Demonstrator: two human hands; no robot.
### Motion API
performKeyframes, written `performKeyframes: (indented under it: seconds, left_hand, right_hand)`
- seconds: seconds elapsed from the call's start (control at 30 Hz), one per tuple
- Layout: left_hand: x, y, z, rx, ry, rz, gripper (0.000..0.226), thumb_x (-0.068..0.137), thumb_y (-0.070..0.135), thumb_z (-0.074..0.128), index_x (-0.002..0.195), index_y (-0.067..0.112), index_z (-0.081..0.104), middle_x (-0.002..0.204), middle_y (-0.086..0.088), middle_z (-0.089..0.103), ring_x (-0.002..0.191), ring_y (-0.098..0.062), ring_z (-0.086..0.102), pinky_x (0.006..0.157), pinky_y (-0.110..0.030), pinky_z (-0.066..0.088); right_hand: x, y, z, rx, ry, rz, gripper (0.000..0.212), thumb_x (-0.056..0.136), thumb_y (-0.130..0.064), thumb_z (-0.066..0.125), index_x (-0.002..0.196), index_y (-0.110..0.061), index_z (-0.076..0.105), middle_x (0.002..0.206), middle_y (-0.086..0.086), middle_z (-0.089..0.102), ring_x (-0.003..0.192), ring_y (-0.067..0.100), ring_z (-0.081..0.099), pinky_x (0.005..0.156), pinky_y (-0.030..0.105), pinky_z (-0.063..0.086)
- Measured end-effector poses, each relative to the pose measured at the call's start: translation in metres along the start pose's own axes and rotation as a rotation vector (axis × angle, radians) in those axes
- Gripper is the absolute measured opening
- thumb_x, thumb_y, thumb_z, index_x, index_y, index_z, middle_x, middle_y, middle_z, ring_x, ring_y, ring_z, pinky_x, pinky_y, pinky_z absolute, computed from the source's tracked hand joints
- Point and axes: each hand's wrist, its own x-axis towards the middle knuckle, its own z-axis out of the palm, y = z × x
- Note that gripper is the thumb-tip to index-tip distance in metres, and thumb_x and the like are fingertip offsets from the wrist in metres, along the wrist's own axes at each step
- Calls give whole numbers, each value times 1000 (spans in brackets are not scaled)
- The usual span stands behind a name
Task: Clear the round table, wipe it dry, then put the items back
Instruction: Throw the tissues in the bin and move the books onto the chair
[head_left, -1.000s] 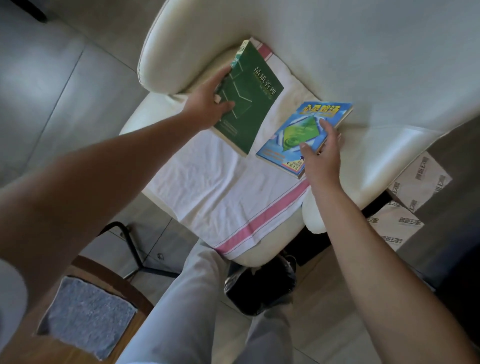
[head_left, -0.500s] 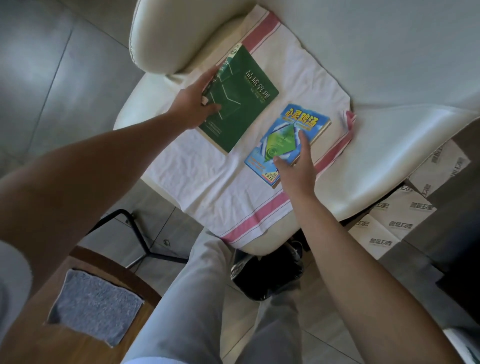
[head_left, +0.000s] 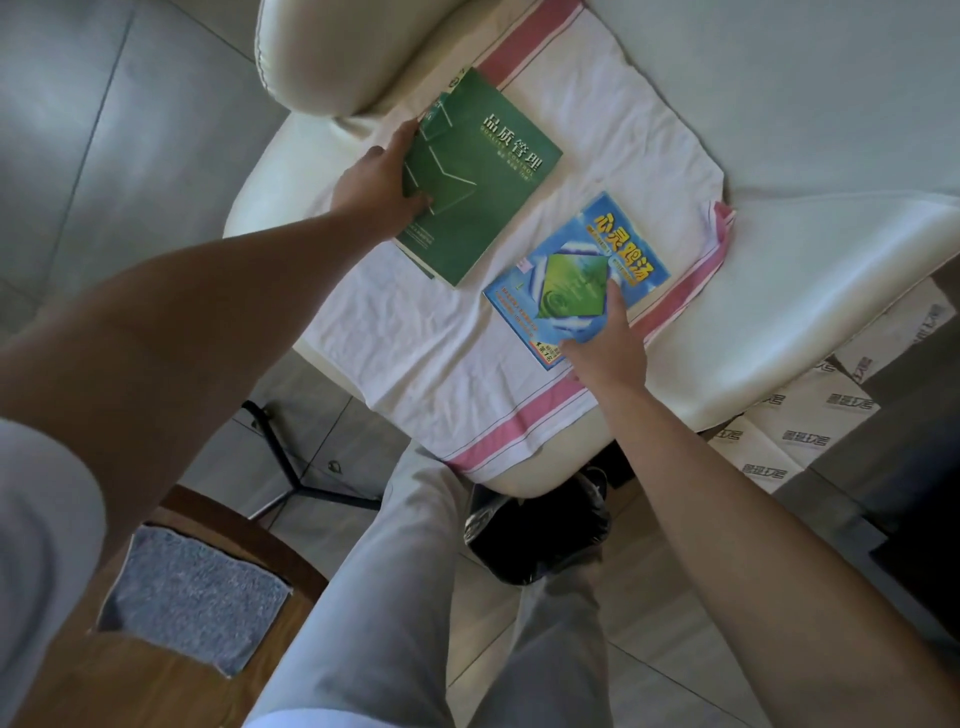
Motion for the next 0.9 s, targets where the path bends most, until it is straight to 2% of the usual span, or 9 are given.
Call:
performKeyframes:
  seconds: [0.1,0.2,0.27,0.33,0.47,0.6,0.67,0.8,0.9]
  left_hand:
    - [-1,-1,7,8,56,4,83,90,31,69,160,32,24,137,-16,52,119,-39,57,94,-49,51]
    - [-3,-5,10,117,139,50,81,87,31,69,158,25,31,151,-17,43,136,-41,43,109,-51,40]
    - [-8,-7,12,190,157,155,78,87,37,70,156,23,36,161,-16,35,148,-41,30,119,-52,27]
    - [-13,-6,16,247,92,276,78,86,41,73,155,28,38,166,-13,27,154,-41,19,123,-56,19]
    - [-19,0,23,295,-25,279,82,86,45,75,157,34,35,172,-7,11,158,-36,3,126,-56,13]
    - [-23,6,19,317,-25,259,83,87,42,76,158,33,33,172,-7,9,158,-36,3,125,-57,16]
    - [-26,12,19,318,-28,230,82,88,38,75,158,30,33,172,-8,9,158,-37,4,124,-59,19]
    - [-41,25,20,239,-46,218,72,90,23,72,155,23,41,167,-10,26,153,-37,21,114,-56,39]
    - [-65,32,24,155,4,221,69,90,27,72,154,24,43,164,-12,33,149,-38,32,117,-54,35]
  right_hand:
    - [4,1,-4,-98,-13,-8,92,93,-25,68,162,-42,11,128,5,69,98,38,72,86,41,58]
    - [0,-9,-10,-281,60,-127,87,93,-27,70,162,-38,18,138,11,56,118,36,61,81,39,49]
    - [-2,-14,-8,-431,138,-244,82,91,-29,72,160,-34,28,155,14,39,132,39,49,93,47,52]
    - [2,-16,-5,-530,153,-313,75,92,-32,72,158,-29,36,167,15,25,148,41,32,108,52,46]
    - [13,-17,0,-628,62,-318,68,95,-39,69,156,-29,38,170,17,14,156,41,15,113,54,40]
    - [17,-16,-2,-684,-52,-286,74,97,-39,66,160,-32,27,172,15,2,158,40,9,111,54,42]
    - [16,-15,-6,-661,-72,-279,72,97,-39,65,160,-33,29,173,13,1,159,38,9,112,53,42]
    - [3,-16,-19,-505,-19,-282,65,98,-32,62,158,-30,35,171,10,14,155,35,23,110,51,44]
    - [-23,-7,-27,-360,44,-365,64,97,-27,62,156,-31,39,170,8,21,150,35,33,107,49,45]
